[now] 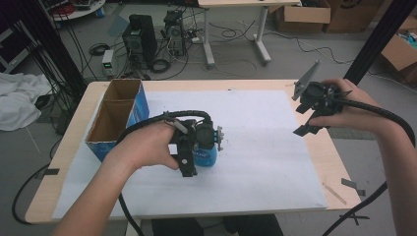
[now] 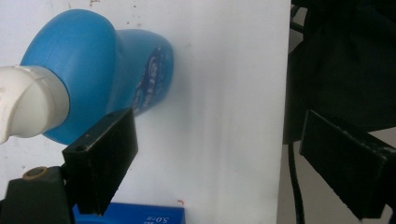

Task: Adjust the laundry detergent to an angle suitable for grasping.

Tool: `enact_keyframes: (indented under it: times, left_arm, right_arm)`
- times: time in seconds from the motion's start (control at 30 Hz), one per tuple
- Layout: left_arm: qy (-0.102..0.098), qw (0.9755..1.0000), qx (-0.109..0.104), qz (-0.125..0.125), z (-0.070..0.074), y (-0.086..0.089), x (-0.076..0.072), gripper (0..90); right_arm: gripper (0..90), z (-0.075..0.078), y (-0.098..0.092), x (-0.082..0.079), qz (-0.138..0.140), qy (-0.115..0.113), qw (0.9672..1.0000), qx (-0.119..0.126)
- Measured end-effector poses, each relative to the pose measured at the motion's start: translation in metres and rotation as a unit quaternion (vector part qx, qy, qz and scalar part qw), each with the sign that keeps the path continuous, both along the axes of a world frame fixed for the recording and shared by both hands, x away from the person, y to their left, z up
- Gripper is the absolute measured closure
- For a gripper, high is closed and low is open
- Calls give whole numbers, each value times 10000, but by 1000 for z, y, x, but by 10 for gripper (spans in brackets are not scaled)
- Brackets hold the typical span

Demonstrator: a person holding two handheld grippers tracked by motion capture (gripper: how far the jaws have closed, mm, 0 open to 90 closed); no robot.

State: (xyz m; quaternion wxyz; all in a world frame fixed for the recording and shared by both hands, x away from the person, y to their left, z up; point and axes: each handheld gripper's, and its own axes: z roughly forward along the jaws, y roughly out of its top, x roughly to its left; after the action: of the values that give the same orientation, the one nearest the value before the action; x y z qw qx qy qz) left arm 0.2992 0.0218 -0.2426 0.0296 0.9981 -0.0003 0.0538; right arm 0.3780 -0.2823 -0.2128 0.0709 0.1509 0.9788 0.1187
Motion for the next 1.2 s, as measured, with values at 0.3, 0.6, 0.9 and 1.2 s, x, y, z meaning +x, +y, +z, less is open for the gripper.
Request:
enact_keyframes:
  times: [0.3,0.6,0.9,1.2]
  left_arm:
    - [-19,10000,37,-38,2,-4,0,121]
    - [-52,10000,15,1,5,-3,-1,122]
    - [-63,10000,-5,10,6,-3,-1,122]
    - [-73,10000,15,14,8,-3,0,122]
  right_arm:
    - [221,-2,-7,-1,-22,-10,10000,90]
    - [218,-4,-12,-1,-56,-6,9999,152]
    - [218,-4,-11,-2,-27,-35,9999,167]
    - [212,-1,-14,-3,-73,-109,9993,353]
